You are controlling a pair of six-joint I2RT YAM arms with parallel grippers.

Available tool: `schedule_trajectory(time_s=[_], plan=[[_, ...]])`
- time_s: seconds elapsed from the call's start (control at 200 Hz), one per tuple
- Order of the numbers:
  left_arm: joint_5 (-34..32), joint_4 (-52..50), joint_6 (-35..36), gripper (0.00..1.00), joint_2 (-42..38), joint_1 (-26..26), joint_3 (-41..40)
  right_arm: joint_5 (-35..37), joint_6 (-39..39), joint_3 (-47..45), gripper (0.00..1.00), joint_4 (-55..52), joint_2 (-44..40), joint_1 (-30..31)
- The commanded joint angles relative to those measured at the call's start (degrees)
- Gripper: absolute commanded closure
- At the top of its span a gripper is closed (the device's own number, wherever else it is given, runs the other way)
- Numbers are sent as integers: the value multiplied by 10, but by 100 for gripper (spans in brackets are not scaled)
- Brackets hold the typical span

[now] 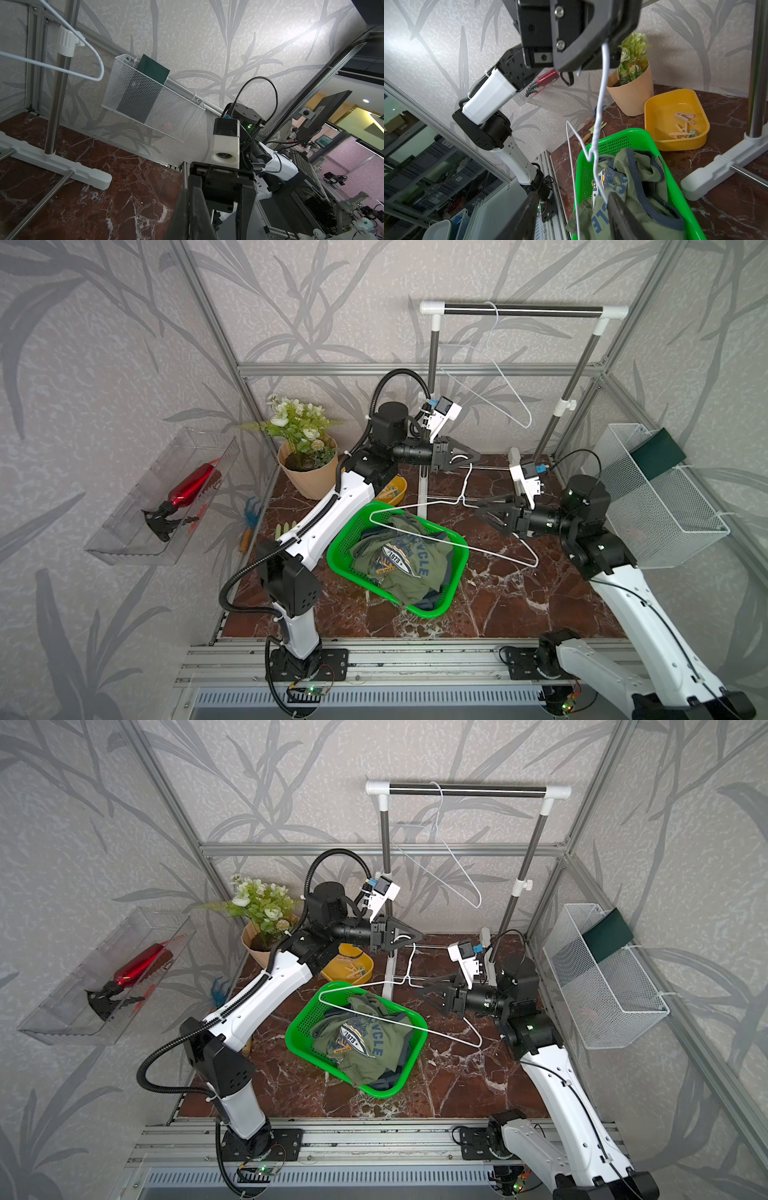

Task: Remove the clothespins securing tank tops to the hanger
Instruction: Adjust the hanger.

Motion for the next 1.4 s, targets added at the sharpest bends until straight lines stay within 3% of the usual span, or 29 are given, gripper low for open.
schedule_trajectory(time_s=[0.0, 0.12, 0.3, 0.375, 0.52, 0.68, 0.845, 1.01, 1.2, 1.395], plan=[[29, 14, -5, 100, -5, 10, 28, 16, -55, -19, 45, -109, -35, 1], [39, 22, -13, 100, -7, 14, 30, 21, -57, -34, 46, -127, -57, 1], [45, 25, -14, 100, -20, 17, 24, 29, -68, -43, 65, -153, -70, 1], [52, 25, -15, 100, -26, 19, 22, 42, -79, -43, 66, -166, -84, 1], [64, 14, -6, 100, -34, 23, 13, 50, -81, -9, 49, -194, -107, 1], [78, 13, -6, 100, -44, 25, -2, 104, -129, 60, 28, -265, -125, 1], [85, -16, 16, 100, -55, 26, -7, 147, -168, 95, 23, -301, -107, 1], [63, -54, 48, 100, -61, 27, -14, 81, -85, 85, 22, -214, -95, 1], [36, 19, 5, 100, -69, 26, -42, 12, 79, -38, 22, -5, -99, 5], [32, 61, -28, 100, -67, 12, -41, 32, 100, -87, 22, 58, -72, 30]])
